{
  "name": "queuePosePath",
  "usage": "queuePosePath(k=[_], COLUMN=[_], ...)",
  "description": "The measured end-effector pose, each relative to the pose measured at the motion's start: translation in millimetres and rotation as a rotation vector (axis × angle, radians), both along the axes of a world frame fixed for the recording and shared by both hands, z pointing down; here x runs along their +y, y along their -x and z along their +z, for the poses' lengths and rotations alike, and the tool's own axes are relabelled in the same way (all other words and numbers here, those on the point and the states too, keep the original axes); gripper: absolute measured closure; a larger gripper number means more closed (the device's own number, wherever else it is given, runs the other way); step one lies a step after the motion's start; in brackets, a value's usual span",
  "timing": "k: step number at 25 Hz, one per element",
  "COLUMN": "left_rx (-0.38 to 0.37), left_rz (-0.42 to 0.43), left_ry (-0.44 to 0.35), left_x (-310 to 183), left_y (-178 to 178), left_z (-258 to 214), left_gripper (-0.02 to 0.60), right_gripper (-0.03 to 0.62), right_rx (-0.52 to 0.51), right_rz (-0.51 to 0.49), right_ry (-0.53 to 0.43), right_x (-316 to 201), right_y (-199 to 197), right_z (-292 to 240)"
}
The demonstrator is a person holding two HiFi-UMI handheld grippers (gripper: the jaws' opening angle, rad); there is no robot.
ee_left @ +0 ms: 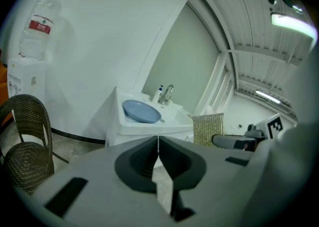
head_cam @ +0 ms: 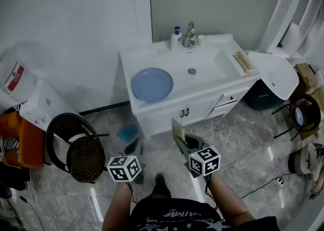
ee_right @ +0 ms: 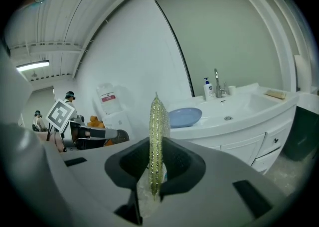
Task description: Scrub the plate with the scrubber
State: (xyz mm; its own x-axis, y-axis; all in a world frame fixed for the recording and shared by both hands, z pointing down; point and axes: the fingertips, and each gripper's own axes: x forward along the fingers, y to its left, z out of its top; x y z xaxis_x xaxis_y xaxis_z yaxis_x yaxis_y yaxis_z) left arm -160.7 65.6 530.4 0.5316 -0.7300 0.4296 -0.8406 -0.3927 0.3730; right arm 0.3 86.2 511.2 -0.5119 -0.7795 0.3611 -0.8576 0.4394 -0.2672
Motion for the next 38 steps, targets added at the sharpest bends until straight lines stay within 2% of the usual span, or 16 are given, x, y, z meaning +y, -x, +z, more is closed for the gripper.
queuePosePath(k=[14, 20, 31, 38], left_rx=[0.029, 0.033, 0.055, 0.035], left_rz=[0.019, 0.047, 0.050, -0.003], left_ry=[0.089, 0.098, 0.123, 0.129], left_x=[-84, -107, -115, -132], left_y=[15, 18, 19, 23], left_z=[13, 12, 15, 19], left_gripper=[0.563, 0.563, 0.563, 0.563], right_gripper=[0.522, 0.522, 0.523, 0.522], right_rx=[0.044, 0.055, 0.067, 0.058], right_rz=[0.091, 0.116, 0.101, 0.034], right_ry=[-0.016, -0.015, -0.017, -0.036], right_x=[-76, -93, -115, -151], right_y=[-2, 2, 6, 14], right_z=[-11, -14, -18, -18])
